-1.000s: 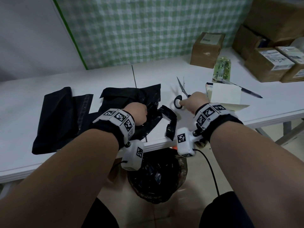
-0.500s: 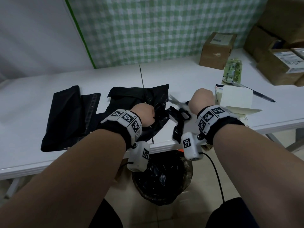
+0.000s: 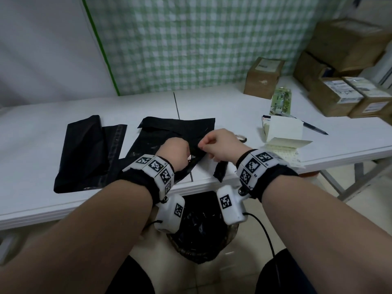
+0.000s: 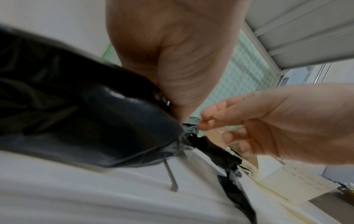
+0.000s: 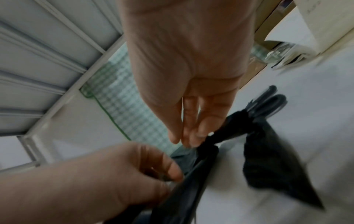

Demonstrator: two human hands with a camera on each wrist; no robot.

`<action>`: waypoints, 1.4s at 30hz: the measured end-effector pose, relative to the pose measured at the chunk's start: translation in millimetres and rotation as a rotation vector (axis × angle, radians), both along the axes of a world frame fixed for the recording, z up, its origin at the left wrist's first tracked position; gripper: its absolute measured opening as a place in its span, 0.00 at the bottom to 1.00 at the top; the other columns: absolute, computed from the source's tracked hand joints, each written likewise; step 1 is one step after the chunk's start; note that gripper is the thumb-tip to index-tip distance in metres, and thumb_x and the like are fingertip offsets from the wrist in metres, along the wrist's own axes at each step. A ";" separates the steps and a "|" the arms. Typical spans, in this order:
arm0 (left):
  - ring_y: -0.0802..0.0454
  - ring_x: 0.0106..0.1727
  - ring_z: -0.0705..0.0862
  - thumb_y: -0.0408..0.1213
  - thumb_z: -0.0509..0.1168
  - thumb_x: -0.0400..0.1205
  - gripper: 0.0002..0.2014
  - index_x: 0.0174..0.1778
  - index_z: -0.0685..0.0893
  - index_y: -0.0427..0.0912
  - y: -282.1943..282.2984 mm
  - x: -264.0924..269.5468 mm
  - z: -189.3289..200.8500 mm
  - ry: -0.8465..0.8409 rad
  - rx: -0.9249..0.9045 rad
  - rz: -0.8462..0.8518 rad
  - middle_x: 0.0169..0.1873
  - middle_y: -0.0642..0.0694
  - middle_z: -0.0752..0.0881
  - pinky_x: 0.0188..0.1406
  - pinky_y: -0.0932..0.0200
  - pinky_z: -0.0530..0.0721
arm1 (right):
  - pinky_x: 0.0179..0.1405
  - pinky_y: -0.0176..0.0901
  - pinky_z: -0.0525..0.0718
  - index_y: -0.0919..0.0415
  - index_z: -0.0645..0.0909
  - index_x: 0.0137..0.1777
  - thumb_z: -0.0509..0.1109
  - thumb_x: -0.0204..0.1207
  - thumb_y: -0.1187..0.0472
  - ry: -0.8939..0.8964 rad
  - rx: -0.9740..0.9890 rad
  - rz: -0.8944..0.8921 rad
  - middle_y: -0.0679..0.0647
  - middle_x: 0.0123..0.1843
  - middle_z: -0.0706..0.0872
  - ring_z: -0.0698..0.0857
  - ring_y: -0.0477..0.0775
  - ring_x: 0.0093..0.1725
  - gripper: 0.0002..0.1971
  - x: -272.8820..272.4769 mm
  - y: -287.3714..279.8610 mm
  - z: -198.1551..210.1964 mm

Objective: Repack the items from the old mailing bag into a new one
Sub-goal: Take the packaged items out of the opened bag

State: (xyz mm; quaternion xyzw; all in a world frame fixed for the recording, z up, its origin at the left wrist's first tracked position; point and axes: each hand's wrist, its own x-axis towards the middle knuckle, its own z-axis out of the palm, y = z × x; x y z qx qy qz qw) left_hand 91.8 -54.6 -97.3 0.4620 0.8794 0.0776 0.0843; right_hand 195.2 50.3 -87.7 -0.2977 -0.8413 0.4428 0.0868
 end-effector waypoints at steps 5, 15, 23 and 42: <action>0.44 0.53 0.82 0.24 0.59 0.74 0.10 0.36 0.76 0.45 -27.6 -3.2 10.1 -0.074 0.149 0.039 0.46 0.43 0.86 0.50 0.58 0.77 | 0.22 0.33 0.80 0.58 0.86 0.53 0.64 0.79 0.66 -0.108 0.047 0.162 0.44 0.32 0.80 0.79 0.48 0.30 0.10 -6.2 -36.0 -13.6; 0.47 0.51 0.81 0.21 0.56 0.77 0.16 0.48 0.86 0.40 -64.5 -0.7 29.5 -0.202 0.181 0.092 0.44 0.47 0.82 0.46 0.63 0.73 | 0.48 0.30 0.73 0.56 0.79 0.67 0.68 0.76 0.62 -0.143 0.230 0.228 0.53 0.58 0.85 0.83 0.51 0.55 0.18 -3.0 -62.2 -26.8; 0.51 0.44 0.75 0.22 0.55 0.76 0.13 0.44 0.78 0.45 -73.3 2.5 31.1 -0.246 0.146 0.010 0.42 0.50 0.78 0.31 0.68 0.69 | 0.34 0.30 0.73 0.54 0.76 0.51 0.74 0.66 0.68 0.137 0.130 -0.030 0.47 0.34 0.80 0.78 0.47 0.35 0.16 6.2 -72.6 -37.1; 0.41 0.68 0.77 0.28 0.62 0.75 0.25 0.70 0.78 0.38 -85.7 2.6 36.2 -0.017 0.168 0.092 0.66 0.39 0.81 0.67 0.53 0.75 | 0.32 0.43 0.69 0.59 0.69 0.24 0.63 0.80 0.56 -0.086 0.141 0.048 0.52 0.25 0.73 0.73 0.48 0.28 0.21 22.3 -76.8 -42.4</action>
